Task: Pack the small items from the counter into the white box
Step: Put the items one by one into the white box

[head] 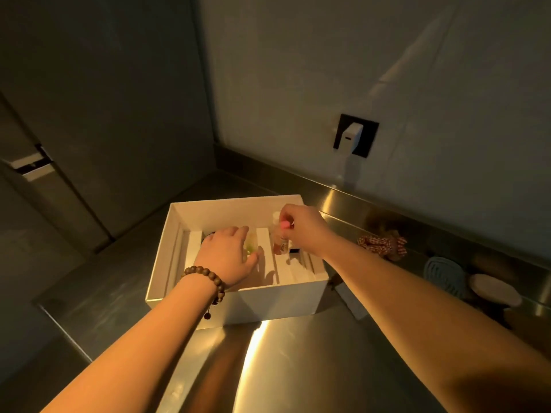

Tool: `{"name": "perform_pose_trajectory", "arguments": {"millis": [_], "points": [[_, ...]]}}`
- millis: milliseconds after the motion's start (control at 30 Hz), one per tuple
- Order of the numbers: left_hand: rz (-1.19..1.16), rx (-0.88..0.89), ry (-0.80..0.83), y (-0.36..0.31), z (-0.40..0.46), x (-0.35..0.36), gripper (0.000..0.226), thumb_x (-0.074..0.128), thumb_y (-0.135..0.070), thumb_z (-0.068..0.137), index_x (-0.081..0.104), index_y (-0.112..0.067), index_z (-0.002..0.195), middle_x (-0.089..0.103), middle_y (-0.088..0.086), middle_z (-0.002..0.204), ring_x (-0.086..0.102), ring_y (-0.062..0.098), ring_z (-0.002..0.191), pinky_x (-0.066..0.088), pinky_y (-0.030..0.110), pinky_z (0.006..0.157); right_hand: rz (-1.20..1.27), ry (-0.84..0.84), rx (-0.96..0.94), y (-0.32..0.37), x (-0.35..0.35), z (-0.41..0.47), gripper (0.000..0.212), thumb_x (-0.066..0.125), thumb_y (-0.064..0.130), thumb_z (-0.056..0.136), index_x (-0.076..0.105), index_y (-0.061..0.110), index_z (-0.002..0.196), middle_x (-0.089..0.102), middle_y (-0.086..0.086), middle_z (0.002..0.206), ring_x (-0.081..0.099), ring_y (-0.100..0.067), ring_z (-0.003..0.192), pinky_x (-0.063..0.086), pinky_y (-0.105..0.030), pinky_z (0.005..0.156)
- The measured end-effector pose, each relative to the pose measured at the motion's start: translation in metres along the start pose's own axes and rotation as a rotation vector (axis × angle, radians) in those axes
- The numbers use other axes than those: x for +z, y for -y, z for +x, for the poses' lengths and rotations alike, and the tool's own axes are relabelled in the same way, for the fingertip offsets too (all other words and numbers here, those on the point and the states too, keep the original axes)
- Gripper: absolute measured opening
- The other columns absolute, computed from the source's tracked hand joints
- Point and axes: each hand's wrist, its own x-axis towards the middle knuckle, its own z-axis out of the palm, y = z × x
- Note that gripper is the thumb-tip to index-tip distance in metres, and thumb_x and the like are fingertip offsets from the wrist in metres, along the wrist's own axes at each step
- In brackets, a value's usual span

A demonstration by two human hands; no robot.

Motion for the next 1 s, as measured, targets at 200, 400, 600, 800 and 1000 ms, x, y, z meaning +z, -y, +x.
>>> {"name": "perform_pose_trajectory", "arguments": {"millis": [200,400,600,800,1000], "points": [[-0.031,-0.028,0.003,0.022,0.000,0.004,0.062,0.047,-0.054,0.086,0.036,-0.023,0.138,0.049,0.001,0.132,0.045,0.021,0.120,0.035,0.039,0.103,-0.196,0.081,0.080,0.005,0.028,0.012,0.010,0.060,0.007,0.087,0.058,0.015,0.094,0.061,-0.007,0.091,0.062,-0.024,0.081,0.057,-0.037,0.075],[-0.013,0.011,-0.016,0.021,0.001,0.011,0.063,0.044,-0.055,0.086,0.034,-0.024,0.139,0.048,0.000,0.134,0.042,0.022,0.122,0.033,0.040,0.104,-0.173,0.095,0.159,0.002,0.041,0.015,0.010,0.053,0.006,0.089,0.057,0.015,0.087,0.060,-0.008,0.087,0.061,-0.025,0.081,0.056,-0.037,0.079],[0.002,0.037,-0.003,0.020,0.001,0.013,0.062,0.043,-0.055,0.086,0.033,-0.023,0.139,0.047,0.001,0.135,0.041,0.023,0.123,0.031,0.041,0.105,-0.116,0.047,0.192,-0.002,0.044,0.017,0.020,0.041,0.015,0.097,0.059,0.017,0.087,0.056,-0.002,0.079,0.055,-0.016,0.071,0.047,-0.023,0.063],[-0.024,0.030,0.022,0.017,0.004,0.006,0.064,0.043,-0.055,0.087,0.031,-0.023,0.141,0.045,0.001,0.137,0.042,0.023,0.123,0.033,0.041,0.105,-0.327,0.096,0.102,0.008,0.030,0.013,0.024,0.061,0.010,0.088,0.057,0.011,0.111,0.060,-0.011,0.101,0.062,-0.029,0.092,0.054,-0.038,0.085],[-0.069,0.080,0.003,-0.011,0.010,-0.010,0.065,0.040,-0.058,0.086,0.032,-0.023,0.141,0.043,0.003,0.140,0.042,0.024,0.125,0.035,0.041,0.103,-0.306,-0.074,0.010,0.000,-0.024,-0.002,0.035,0.068,0.018,0.085,0.059,0.018,0.118,0.061,-0.005,0.112,0.058,-0.021,0.097,0.048,-0.029,0.078]]}}
